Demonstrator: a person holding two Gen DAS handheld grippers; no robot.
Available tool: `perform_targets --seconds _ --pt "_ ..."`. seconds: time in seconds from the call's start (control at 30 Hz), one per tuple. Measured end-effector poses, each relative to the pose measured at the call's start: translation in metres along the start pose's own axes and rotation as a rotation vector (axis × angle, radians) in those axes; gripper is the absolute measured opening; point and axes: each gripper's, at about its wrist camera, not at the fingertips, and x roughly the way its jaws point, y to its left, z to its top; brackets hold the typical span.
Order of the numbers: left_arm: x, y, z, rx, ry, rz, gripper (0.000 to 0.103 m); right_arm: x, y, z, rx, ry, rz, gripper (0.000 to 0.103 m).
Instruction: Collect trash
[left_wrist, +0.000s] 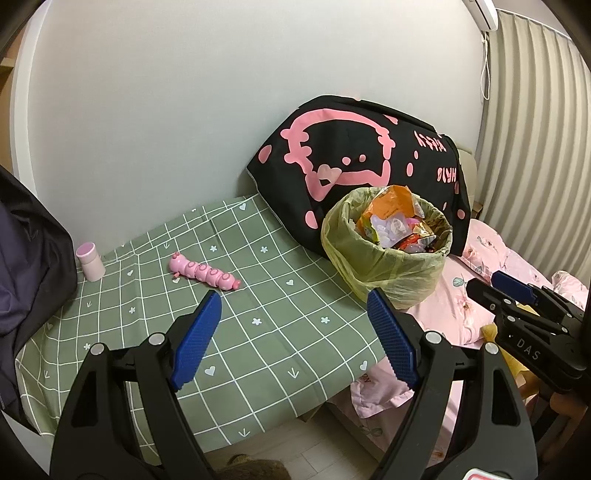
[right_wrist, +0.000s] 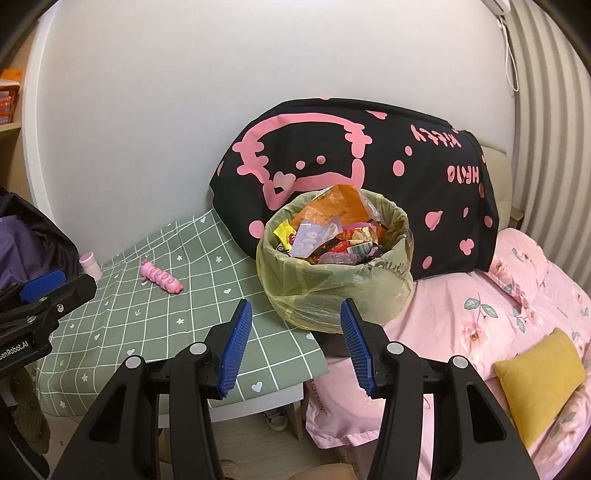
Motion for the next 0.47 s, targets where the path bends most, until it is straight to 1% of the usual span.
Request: perform_targets --seconds 0.13,0.2,0.3,0.37,0.43,0.47 --pt "-0.001 0.001 0.0 0.006 -0.012 0.012 0.077 0.001 0.001 -0.002 0.002 0.007 -0.003 0.047" --pt "0.001 0.003 0.001 0.015 -0.002 0.009 0.077 0.004 0.002 -0.003 0.002 0.015 -0.006 0.047" --pt "0.012 0.014 0.0 -0.016 0.055 0.022 0.077 0.012 0.006 -0.002 -0.011 0.033 -0.002 0.047" --pt "0.028 0.031 -0.003 -0.059 0.109 0.035 0.077 0.02 0.01 0.001 -0.028 0.039 -0.003 0.047" --pt "0.045 0.054 -0.008 -0.101 0.151 0.088 0.077 0.036 0.014 0.008 -0.044 0.05 0.013 0.047" --pt "0.056 0.072 -0.01 -0.134 0.175 0.133 0.077 0.046 0.019 0.011 -0.056 0.059 0.026 0.047"
